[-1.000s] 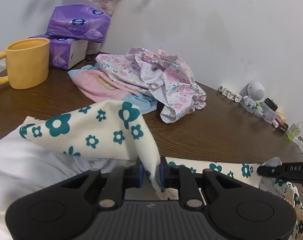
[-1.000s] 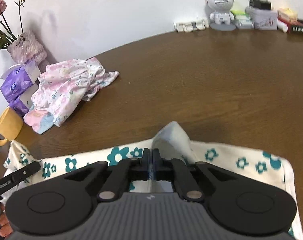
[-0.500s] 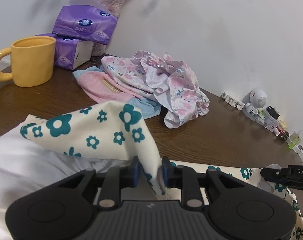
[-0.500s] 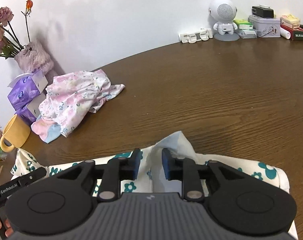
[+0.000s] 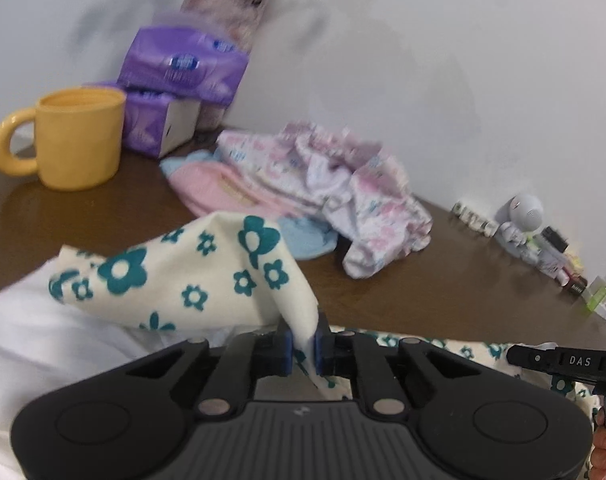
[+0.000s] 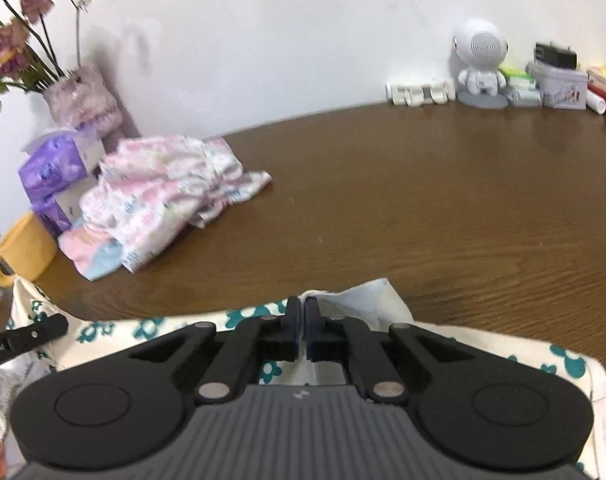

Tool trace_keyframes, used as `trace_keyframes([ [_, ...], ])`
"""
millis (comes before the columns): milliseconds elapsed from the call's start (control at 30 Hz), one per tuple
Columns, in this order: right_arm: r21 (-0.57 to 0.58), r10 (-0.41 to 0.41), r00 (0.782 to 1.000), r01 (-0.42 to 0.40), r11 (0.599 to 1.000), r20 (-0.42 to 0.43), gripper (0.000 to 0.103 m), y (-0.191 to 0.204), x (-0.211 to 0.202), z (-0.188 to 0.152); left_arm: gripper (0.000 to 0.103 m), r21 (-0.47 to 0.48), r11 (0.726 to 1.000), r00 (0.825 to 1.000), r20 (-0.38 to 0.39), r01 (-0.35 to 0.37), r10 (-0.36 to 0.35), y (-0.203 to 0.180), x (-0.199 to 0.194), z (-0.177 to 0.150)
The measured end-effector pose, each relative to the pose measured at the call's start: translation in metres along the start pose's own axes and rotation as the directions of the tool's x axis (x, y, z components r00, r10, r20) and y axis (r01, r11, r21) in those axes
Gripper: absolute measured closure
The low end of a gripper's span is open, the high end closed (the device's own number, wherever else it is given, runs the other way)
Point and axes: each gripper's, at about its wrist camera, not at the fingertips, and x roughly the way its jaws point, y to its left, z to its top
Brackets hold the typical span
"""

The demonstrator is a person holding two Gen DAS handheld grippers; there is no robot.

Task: Fold clothes
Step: 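Hold the shirt fabric in both closed grippers and lift slightly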

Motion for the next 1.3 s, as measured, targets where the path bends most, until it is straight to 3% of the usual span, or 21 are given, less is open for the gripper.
trace_keyframes([
  [133,0.036,0.030,0.999,-0.030,0.999,-0.010,0.094,-0.004,-0.004,0.002,0.080,-0.032,0.999,1.000,-0.022,0.007,-0.008,0.004,-0.001,0.002],
  [200,0.061,0.048,0.999,-0.046,0.997,-0.017,0.088,-0.009,-0.011,0.005,0.063,-0.044,0.999,0.999,-0.036,0.012,-0.013,0.003,-0.004,0.004],
  [267,0.069,0.057,0.998,-0.055,0.996,-0.027,0.084,-0.012,-0.018,0.007,0.062,-0.035,0.999,0.999,-0.047,0.003,-0.004,-0.001,-0.004,0.005],
  [400,0.044,0.054,0.995,-0.051,0.998,-0.081,0.083,-0.014,-0.018,0.007,0.067,0.005,0.999,0.998,-0.053,-0.035,0.035,-0.009,0.001,0.007],
  [433,0.044,0.061,0.994,-0.057,0.997,-0.087,0.083,-0.014,-0.017,0.006,0.073,0.010,0.999,0.998,-0.054,-0.040,0.040,-0.010,0.002,0.007],
  [467,0.044,0.065,0.994,-0.061,0.997,-0.089,0.084,-0.013,-0.014,0.005,0.093,0.015,0.999,0.997,-0.056,-0.044,0.044,-0.011,0.003,0.008],
  [500,0.044,0.068,0.994,-0.065,0.997,-0.089,0.085,-0.012,-0.011,0.005,0.095,0.016,0.999,0.998,-0.052,-0.047,0.048,-0.011,0.004,0.008],
  [533,0.039,0.068,0.994,-0.065,0.997,-0.083,0.098,-0.011,-0.009,0.004,0.095,0.015,0.999,0.998,-0.045,-0.050,0.051,-0.010,0.004,0.008],
  [567,0.034,0.067,0.995,-0.065,0.997,-0.074,0.101,-0.011,-0.007,0.004,0.096,0.011,0.999,0.998,-0.034,-0.053,0.053,-0.009,0.004,0.008],
  [667,0.016,0.064,0.997,-0.063,0.998,-0.048,0.101,-0.008,-0.003,0.004,0.096,-0.005,0.998,0.998,0.001,-0.062,0.062,-0.004,0.003,0.008],
  [933,-0.027,0.056,0.998,-0.055,0.998,0.018,0.102,-0.002,0.009,0.002,0.096,-0.003,0.995,0.995,0.009,-0.096,0.096,-0.001,0.010,0.007],
  [1033,-0.014,0.056,0.998,-0.056,0.998,0.007,0.100,-0.004,0.010,0.004,0.089,-0.014,0.996,0.996,-0.011,-0.084,0.084,0.001,0.009,0.010],
  [1100,0.020,0.057,0.998,-0.057,0.998,-0.015,0.093,-0.005,0.005,0.006,0.057,-0.041,0.996,0.996,-0.040,-0.077,0.075,0.003,0.001,0.015],
  [1167,0.070,0.092,0.996,-0.091,0.993,-0.013,0.073,-0.009,-0.007,0.008,0.051,-0.089,0.995,0.997,-0.060,-0.054,0.048,0.008,-0.013,0.020],
  [1233,0.069,0.101,0.995,-0.101,0.993,-0.009,0.066,-0.008,-0.024,0.007,0.048,-0.124,0.992,0.998,-0.062,-0.020,0.012,0.016,-0.032,0.026],
  [1300,0.057,0.102,0.995,-0.102,0.993,-0.007,0.066,-0.007,-0.041,0.006,0.043,-0.131,0.991,0.999,-0.043,-0.016,0.011,0.025,-0.054,0.032],
])
